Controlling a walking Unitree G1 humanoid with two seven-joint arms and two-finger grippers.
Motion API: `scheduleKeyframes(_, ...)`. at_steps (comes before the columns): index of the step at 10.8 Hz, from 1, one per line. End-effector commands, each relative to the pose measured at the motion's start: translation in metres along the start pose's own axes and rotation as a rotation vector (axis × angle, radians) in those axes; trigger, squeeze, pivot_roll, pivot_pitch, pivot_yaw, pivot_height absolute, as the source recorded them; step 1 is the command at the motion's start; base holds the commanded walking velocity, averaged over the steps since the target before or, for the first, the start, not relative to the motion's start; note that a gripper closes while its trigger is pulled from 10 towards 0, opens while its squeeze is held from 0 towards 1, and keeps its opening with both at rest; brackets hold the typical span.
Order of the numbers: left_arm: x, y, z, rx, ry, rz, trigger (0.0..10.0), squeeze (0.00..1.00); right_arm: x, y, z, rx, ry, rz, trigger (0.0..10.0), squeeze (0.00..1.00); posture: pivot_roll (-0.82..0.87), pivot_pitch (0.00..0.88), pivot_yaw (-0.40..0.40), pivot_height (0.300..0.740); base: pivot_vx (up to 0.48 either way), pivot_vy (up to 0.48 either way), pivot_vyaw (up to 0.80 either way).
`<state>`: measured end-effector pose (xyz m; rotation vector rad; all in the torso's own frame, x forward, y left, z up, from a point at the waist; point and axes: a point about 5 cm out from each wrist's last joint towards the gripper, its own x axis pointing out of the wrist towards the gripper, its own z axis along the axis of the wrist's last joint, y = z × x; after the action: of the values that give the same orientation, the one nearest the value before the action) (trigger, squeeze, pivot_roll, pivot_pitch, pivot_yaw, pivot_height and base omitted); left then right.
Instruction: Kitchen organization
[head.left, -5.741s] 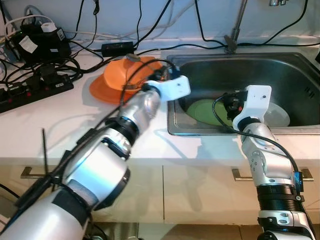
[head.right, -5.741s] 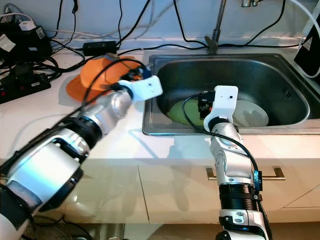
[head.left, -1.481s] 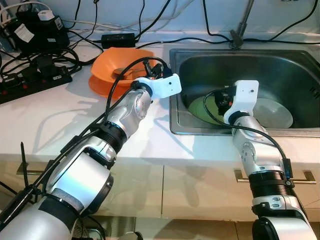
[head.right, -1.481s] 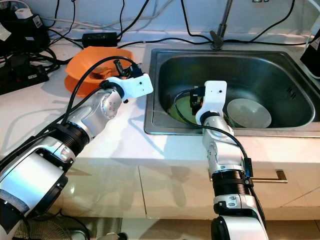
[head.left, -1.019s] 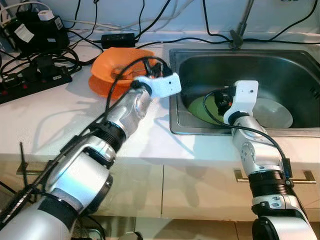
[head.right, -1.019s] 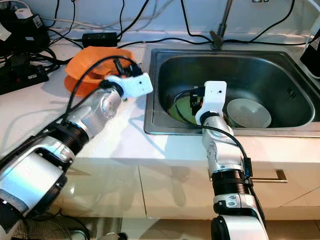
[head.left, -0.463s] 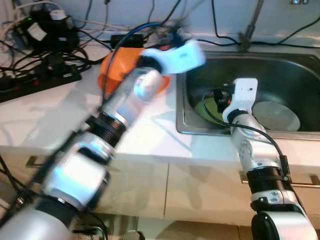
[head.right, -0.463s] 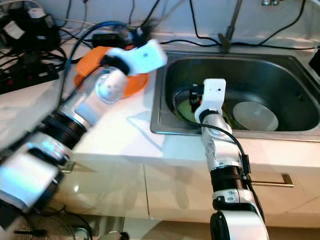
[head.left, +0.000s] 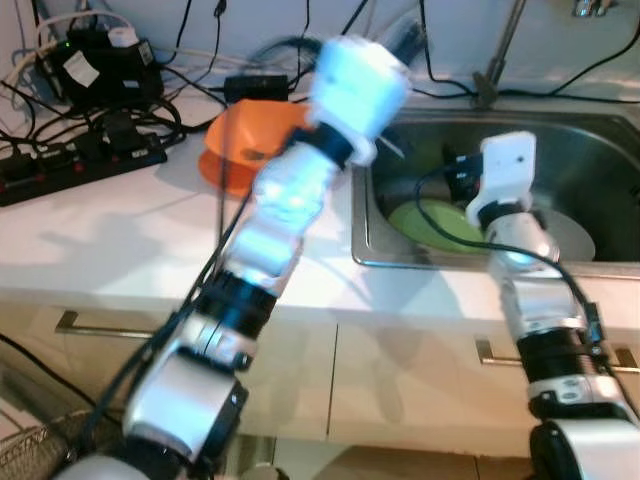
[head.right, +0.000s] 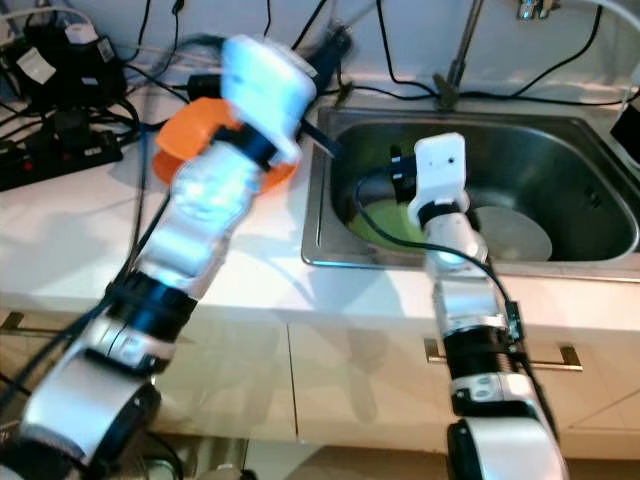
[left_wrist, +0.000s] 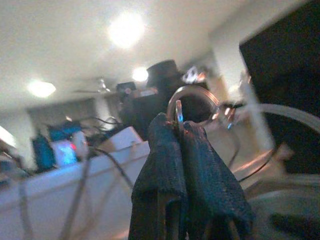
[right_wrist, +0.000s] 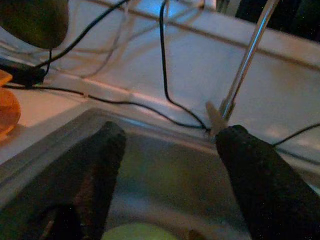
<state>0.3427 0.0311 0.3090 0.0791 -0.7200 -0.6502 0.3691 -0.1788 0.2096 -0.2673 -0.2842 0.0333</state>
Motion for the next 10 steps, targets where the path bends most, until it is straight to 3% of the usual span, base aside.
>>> scheduleKeyframes(1,-0.004,0.004,0.000,-0.083,0.008,-0.006,10.0,0.00,-0.001,0.002,0.010,-0.042,-0.071,0.043,10.0,1.00,0.14,0.000,-0.007,0.740,0.000,0.000,0.00)
scheduleKeyframes(2,-0.006,0.005,-0.003,-0.108,0.026,-0.003,10.0,0.00,-0.001,0.003,0.013,-0.044,-0.094,0.070,10.0,1.00,0.14,0.000,-0.008,0.740,0.000,0.000,0.00)
scheduleKeyframes(3,-0.011,0.007,-0.008,-0.164,0.049,0.003,10.0,0.00,-0.003,0.006,0.015,-0.065,-0.125,0.119,10.0,0.00,0.14,0.000,-0.009,0.740,0.000,0.000,0.00)
scheduleKeyframes(5,-0.013,0.010,-0.010,-0.235,0.068,-0.012,10.0,0.00,-0.005,0.010,0.018,-0.072,-0.159,0.173,10.0,0.00,0.14,0.017,-0.012,0.740,0.000,0.000,0.00)
scheduleKeyframes(6,-0.016,0.008,-0.011,-0.273,0.065,-0.028,10.0,0.00,-0.009,0.020,0.017,-0.048,-0.170,0.220,10.0,0.00,0.13,0.031,-0.010,0.740,0.000,0.000,0.00)
scheduleKeyframes(10,-0.014,-0.004,-0.015,-0.317,0.092,-0.079,10.0,0.00,-0.014,0.037,0.023,0.008,-0.206,0.299,10.0,0.00,0.12,0.046,-0.005,0.740,0.000,0.000,0.00)
